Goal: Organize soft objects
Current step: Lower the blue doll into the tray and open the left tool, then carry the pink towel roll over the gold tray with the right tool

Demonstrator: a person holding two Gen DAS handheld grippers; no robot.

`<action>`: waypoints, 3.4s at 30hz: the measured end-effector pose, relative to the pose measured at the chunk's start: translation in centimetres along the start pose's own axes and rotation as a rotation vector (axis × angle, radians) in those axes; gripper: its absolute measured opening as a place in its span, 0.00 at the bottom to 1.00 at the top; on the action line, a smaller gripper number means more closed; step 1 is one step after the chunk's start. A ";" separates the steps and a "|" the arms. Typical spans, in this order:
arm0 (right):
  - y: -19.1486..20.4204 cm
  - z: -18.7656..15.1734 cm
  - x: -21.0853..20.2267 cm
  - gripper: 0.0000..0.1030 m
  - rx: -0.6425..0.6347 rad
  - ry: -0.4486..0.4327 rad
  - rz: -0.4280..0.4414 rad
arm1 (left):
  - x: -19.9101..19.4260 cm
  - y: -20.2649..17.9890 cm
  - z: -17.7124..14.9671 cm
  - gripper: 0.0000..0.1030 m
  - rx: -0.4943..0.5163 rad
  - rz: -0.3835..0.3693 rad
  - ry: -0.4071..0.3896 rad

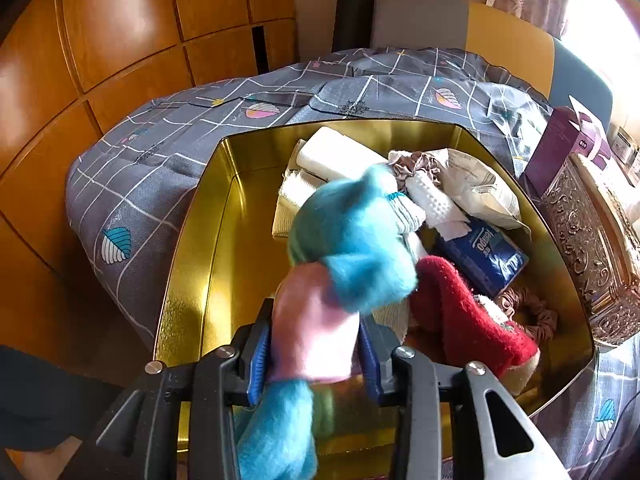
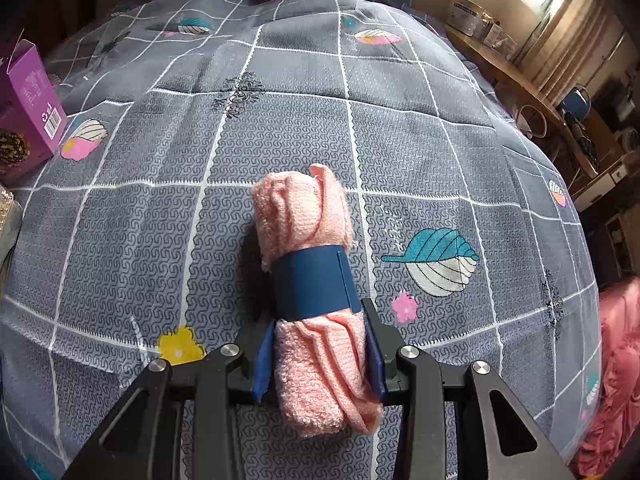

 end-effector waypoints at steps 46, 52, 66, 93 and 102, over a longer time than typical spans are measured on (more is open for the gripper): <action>11.0 14.9 -5.8 0.35 0.013 -0.157 0.204 | -3.1 0.7 1.2 0.39 0.000 -0.118 -0.084; 18.5 16.6 -11.0 0.35 -0.150 -0.272 0.337 | -3.3 0.3 1.1 0.39 0.016 -0.126 -0.087; 29.9 9.7 -17.7 0.35 -0.484 -0.311 0.530 | -3.8 0.0 1.0 0.39 0.024 -0.135 -0.100; 45.6 -8.6 -15.0 0.35 -0.923 -0.072 0.655 | -4.1 5.4 2.8 0.39 -0.118 -0.061 -0.139; 49.7 -10.5 -11.4 0.35 -0.957 -0.061 0.604 | -3.9 5.9 2.8 0.39 -0.119 -0.043 -0.137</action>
Point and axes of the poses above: each gripper's, at about its wrist camera, not at the fingertips, and x roughly the way its jaws point, y to its left, z to its top, the point moved 8 cm from there along x, roughly the way its jaws point, and after that the axes turned 5 degrees about z, right-handed, at the moved point
